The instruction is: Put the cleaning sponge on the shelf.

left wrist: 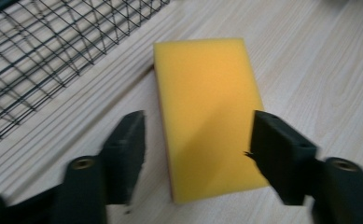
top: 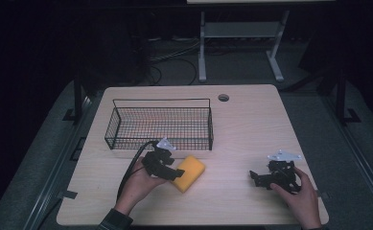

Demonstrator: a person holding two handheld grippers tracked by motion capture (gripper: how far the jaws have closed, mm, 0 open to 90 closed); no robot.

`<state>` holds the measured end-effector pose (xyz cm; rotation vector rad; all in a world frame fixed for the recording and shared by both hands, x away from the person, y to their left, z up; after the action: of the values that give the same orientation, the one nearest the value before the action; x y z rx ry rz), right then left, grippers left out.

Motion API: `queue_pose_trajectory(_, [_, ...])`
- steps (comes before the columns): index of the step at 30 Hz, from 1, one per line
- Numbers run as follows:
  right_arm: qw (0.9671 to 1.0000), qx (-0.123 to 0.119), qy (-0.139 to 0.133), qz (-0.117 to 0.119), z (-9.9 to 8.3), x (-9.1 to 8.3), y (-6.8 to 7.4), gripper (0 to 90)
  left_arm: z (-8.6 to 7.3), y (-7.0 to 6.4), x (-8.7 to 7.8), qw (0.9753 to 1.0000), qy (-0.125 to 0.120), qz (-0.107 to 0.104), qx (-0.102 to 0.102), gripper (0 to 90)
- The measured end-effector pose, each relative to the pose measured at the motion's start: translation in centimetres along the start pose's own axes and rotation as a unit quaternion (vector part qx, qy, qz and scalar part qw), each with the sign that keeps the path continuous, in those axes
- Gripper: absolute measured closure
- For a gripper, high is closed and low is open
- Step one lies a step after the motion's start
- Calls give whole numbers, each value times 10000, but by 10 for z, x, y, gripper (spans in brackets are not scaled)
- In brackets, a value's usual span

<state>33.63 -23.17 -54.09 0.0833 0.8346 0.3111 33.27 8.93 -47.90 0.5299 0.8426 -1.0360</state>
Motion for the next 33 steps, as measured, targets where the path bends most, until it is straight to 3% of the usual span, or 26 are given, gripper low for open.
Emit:
queue_pose_trajectory(5, [10000,-2,-1,0,0,0,0,0,6,-3,7,9999,127,-11,95,241])
queue_pose_trajectory(9, [10000,-4,-1,1,0,0,0,0,10,-6,17,9992,364,48,149,130])
queue_pose_trajectory(17, [10000,0,0,0,0,0,0,0,16,-9,27,9983,554,58,158,126])
queue_pose_trajectory(22, [10000,0,0,0,0,0,0,0,17,-7,36,9976,648,180,172,126])
queue_pose_trajectory(33, [10000,0,0,-3,0,0,0,0,14,-10,51,9964,818,124,179,126])
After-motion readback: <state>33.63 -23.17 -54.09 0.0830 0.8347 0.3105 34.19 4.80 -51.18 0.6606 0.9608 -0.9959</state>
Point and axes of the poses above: each handheld gripper's, and its own axes: x roughly forward along the jaws, z roughly out of its top, y roughly to its left, the point moved 8 cm from there along x, roughly forward along the jaws, and after that the axes turned 14 degrees about x, right-handed, at the moved point
